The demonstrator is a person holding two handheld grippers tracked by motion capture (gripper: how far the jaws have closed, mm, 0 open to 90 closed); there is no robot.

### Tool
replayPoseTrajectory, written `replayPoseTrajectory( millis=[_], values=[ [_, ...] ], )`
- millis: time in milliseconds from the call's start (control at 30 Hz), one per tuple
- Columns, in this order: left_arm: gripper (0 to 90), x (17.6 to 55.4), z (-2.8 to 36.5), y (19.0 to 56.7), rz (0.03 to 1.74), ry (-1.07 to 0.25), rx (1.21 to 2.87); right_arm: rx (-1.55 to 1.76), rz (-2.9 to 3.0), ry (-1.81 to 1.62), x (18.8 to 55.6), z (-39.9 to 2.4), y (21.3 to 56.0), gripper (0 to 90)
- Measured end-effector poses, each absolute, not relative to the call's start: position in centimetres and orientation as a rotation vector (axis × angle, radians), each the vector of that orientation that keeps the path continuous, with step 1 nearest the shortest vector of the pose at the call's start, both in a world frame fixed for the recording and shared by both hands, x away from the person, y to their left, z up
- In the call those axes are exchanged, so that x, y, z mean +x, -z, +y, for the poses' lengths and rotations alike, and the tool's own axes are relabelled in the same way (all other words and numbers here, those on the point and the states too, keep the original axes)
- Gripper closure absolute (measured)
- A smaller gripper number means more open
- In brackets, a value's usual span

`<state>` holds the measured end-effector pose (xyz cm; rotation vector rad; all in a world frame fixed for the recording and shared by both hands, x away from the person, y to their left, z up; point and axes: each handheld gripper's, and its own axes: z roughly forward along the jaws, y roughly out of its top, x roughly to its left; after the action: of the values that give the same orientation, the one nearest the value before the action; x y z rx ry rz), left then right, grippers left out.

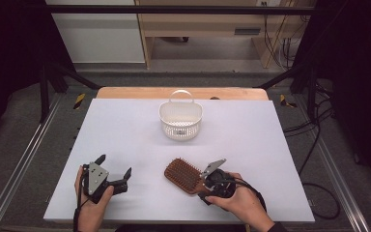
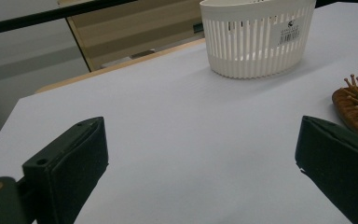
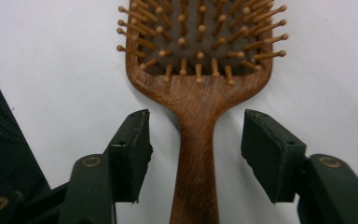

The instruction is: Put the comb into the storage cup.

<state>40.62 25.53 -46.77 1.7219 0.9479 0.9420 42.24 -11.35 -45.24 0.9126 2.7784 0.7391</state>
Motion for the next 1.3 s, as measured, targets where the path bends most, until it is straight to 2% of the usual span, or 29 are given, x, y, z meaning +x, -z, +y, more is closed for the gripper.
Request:
replayPoseTrajectory(
  millis=[767, 1300],
  values=[
    [2.4, 40.7, 25.4, 46.8, 0.944, -0.935, 1.732, 0.906, 2.84, -0.574, 42.9, -10.4, 45.3, 63.7],
    [2.4, 40.6, 25.4, 46.7, 0.94, -0.933, 1.733, 0.889, 2.855, -0.487, 43.1, -9.8, 45.1, 71.8]
  ],
)
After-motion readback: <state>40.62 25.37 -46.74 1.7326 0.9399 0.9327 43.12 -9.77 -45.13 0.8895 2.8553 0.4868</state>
